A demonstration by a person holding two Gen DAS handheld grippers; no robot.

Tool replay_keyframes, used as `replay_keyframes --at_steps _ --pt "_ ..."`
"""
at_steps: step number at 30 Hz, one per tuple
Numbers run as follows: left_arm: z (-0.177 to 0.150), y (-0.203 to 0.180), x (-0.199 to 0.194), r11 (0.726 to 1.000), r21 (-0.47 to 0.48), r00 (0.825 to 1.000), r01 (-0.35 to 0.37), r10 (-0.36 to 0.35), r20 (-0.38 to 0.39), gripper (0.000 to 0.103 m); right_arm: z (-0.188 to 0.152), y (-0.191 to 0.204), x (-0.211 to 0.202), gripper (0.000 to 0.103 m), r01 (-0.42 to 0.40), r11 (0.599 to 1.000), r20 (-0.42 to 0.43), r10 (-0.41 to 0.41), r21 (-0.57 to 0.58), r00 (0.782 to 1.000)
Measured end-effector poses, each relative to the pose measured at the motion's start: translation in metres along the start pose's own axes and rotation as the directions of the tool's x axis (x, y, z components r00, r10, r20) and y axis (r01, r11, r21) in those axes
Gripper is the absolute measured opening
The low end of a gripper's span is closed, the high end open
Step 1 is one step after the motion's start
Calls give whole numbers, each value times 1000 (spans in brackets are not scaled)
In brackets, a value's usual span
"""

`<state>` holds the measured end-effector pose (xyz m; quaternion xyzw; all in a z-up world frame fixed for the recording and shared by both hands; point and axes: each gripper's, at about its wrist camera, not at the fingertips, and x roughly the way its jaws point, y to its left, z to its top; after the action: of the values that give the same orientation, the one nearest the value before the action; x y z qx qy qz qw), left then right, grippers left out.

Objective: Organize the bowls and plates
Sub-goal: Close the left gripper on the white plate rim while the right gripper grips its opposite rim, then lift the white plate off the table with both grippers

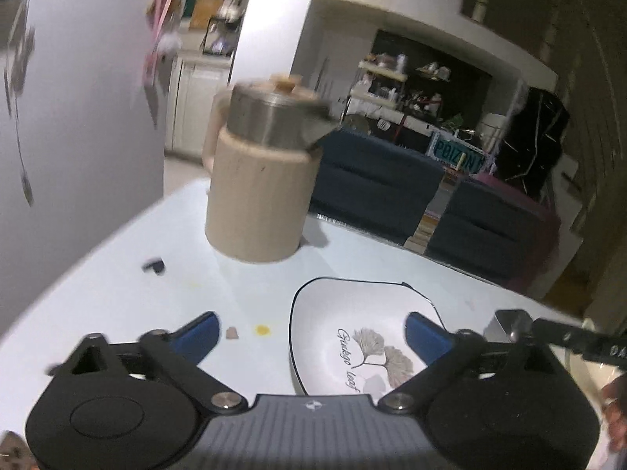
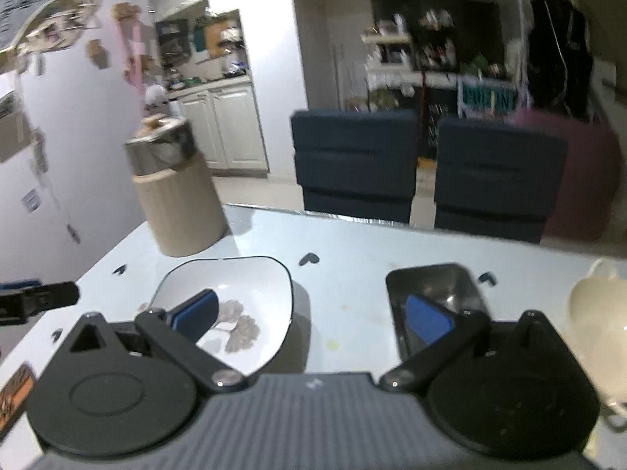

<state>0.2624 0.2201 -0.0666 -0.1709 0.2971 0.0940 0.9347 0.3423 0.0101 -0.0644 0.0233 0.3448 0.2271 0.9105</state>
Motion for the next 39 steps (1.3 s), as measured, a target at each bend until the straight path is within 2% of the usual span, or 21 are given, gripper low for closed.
replay_keyframes --at_steps 1,6,8,12,14,16,18,19,20,23,26,29,34,39 --pt "1 5 10 1000 -23 1000 7 -8 -23 89 3 -2 12 100 -28 999 -18 28 15 999" --pt "-2 27 55 991 -130 992 15 -32 -125 67 7 -11 58 75 -102 987 -106 116 125 988" --pt "-6 32 69 990 -144 985 12 -37 -169 58 5 -8 74 68 -108 985 -144 127 137 981" --pt "-15 38 91 987 -158 970 24 -61 -233 50 2 -1 110 51 -101 984 -228 134 149 964" --pt "-17 40 98 986 -166 965 27 -69 -253 33 -2 2 122 50 -83 986 -258 118 143 959" --pt "-18 43 102 982 -182 961 44 -91 -259 23 -5 3 130 45 -69 988 -273 104 136 956" --pt "-17 44 105 980 -187 957 69 -118 -267 17 -8 1 138 32 -94 983 -292 138 157 946" --pt "-16 43 106 980 -178 954 85 -132 -271 9 -8 -1 138 27 -103 981 -300 150 166 942" --pt "-15 42 107 982 -167 953 94 -137 -272 8 -9 -1 140 19 -112 979 -305 160 170 939" --pt "-14 36 108 989 -114 957 94 -121 -265 9 -10 1 142 17 -112 983 -308 152 143 939" --pt "-15 35 106 989 -115 961 93 -119 -251 10 -8 4 138 17 -109 986 -319 145 128 937" --pt "-9 31 95 990 -92 966 103 -122 -228 11 -3 12 133 16 -113 990 -300 133 86 944" --pt "3 20 60 988 -69 974 135 -145 -177 11 7 15 96 15 -142 986 -241 158 81 958" --pt "11 -6 14 985 -17 975 171 -171 -138 11 16 10 41 15 -151 983 -183 167 100 969"
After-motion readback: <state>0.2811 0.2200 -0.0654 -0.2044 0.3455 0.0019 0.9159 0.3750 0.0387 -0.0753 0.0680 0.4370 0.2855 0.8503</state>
